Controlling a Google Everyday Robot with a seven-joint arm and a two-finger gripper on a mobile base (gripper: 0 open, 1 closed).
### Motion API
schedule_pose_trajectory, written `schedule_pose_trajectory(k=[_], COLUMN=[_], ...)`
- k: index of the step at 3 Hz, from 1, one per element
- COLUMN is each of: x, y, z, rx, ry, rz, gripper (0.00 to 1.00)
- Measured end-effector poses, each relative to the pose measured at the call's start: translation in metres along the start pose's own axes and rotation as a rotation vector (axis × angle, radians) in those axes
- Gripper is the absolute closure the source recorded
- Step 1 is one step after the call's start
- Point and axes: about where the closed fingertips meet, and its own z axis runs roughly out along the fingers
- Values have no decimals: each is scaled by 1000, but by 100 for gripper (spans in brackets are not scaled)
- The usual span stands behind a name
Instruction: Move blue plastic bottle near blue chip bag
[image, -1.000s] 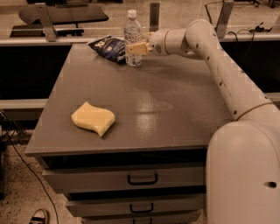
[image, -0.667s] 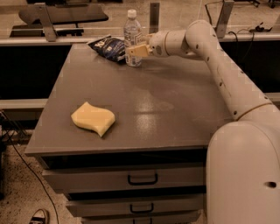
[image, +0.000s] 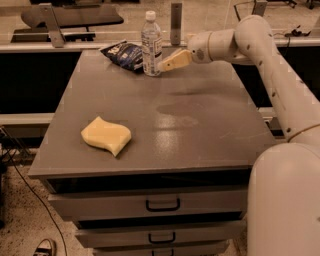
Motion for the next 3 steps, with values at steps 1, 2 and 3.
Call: schedule_pose_trajectory(k=[1,2,3], x=[-7,-26,-49], y=[-7,-18,-24], z=[-61,-133,-189], rx=[14,77,152], ry=[0,-51,-133], rz=[-12,-35,-42], gripper=[0,0,0])
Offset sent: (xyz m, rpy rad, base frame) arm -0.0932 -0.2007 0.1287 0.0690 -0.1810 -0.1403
